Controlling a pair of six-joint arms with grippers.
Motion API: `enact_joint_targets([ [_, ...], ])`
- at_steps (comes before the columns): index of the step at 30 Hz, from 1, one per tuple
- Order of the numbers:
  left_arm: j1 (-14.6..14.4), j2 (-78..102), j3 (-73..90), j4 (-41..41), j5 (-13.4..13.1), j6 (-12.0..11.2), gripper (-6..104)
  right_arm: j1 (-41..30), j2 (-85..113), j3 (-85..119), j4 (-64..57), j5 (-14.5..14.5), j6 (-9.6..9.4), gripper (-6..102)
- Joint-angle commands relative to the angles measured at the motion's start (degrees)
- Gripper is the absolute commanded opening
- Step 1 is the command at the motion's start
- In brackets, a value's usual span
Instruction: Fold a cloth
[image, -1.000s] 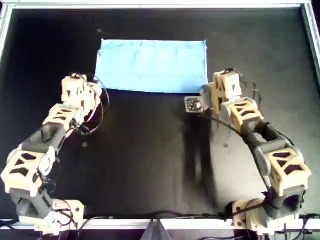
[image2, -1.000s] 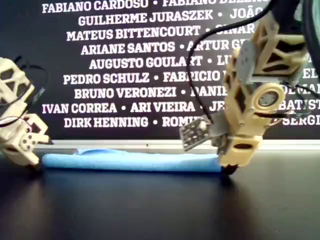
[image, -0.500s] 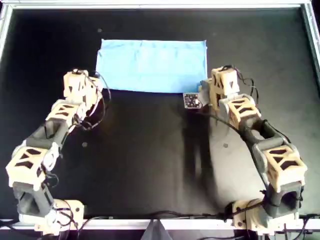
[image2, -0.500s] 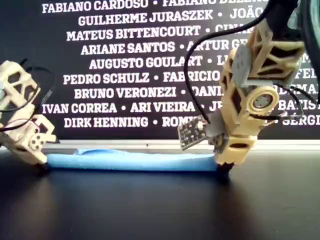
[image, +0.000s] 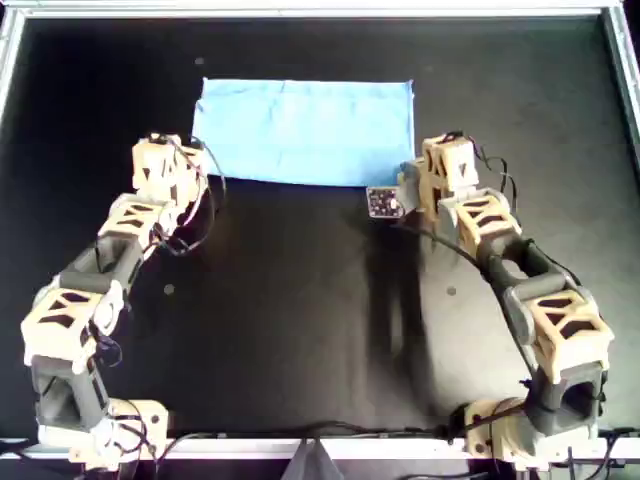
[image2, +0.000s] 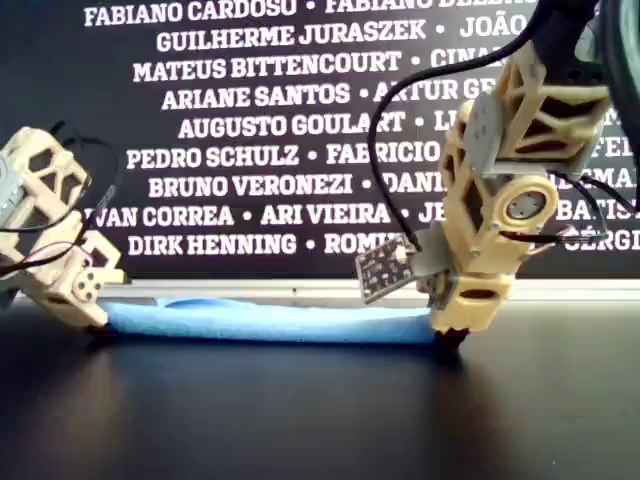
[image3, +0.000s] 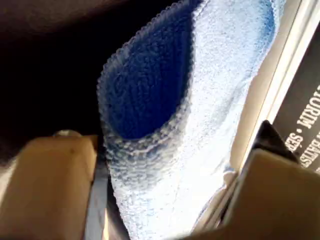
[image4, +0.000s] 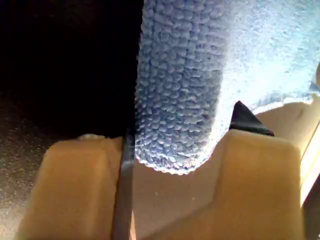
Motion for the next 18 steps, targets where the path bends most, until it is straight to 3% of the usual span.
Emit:
enact_joint_targets([
  [1,-1.5,0.3,-1.2,1.3,-0.3,-0.2,94,0.2,1.4,-4.0,0.2,-0.5,0.7,68],
  [6,-1.5,0.6,-1.1,1.3,0.5,0.3,69,0.2,1.5,-4.0,0.0,-0.5,1.05,48],
  [15,-1.6,1.2,-1.4,0.4,0.7,-0.5,3,0.1,2.1,-5.3,-0.9,-0.7,1.23,0],
  [16,-1.6,1.2,-1.4,0.4,0.7,-0.6,-1,0.1,1.6,-6.2,-0.9,-0.7,1.23,-4],
  [18,-1.8,1.2,-1.4,0.4,0.7,-0.6,-3,0.1,1.5,-6.7,-0.9,-0.7,1.23,-2],
])
